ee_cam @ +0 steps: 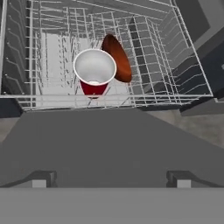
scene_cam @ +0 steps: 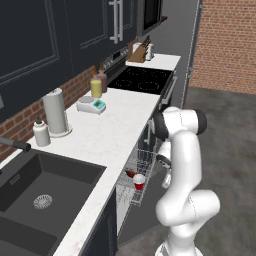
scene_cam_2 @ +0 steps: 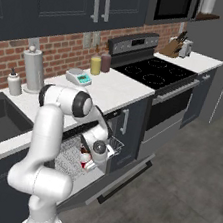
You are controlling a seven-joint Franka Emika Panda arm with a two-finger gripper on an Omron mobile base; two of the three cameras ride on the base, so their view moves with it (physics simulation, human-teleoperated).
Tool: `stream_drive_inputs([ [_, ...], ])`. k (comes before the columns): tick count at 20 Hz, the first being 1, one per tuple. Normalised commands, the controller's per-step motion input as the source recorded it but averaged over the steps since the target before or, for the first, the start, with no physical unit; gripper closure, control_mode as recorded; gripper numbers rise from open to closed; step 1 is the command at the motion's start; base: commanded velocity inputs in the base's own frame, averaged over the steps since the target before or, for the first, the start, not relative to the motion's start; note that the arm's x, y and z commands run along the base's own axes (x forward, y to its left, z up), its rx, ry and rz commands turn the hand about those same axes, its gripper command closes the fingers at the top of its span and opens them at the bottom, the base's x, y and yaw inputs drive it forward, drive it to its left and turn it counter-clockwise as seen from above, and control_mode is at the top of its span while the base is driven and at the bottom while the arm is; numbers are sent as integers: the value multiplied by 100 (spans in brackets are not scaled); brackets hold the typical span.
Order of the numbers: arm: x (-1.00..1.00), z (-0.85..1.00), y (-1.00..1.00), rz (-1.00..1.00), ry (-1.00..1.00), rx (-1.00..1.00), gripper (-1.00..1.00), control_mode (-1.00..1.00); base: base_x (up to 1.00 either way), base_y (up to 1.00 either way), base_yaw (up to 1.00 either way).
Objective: Pick up the cup and bowl from the counter, place them in the dishwasher, and close the dishwasher door.
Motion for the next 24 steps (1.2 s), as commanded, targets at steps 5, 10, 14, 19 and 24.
stream_drive_inputs([
  [5, 18, -27, 0, 0, -4, 0, -100, -100, 0, 0, 0],
  [10, 18, -29, 0, 0, -3, 0, -100, -100, 0, 0, 0],
  [14, 19, -28, 0, 0, -1, 0, -100, -100, 0, 0, 0],
  [19, 19, -16, 0, 0, 0, 0, -100, -100, 0, 0, 0],
  [24, 20, -12, 0, 0, 0, 0, -100, -100, 0, 0, 0],
])
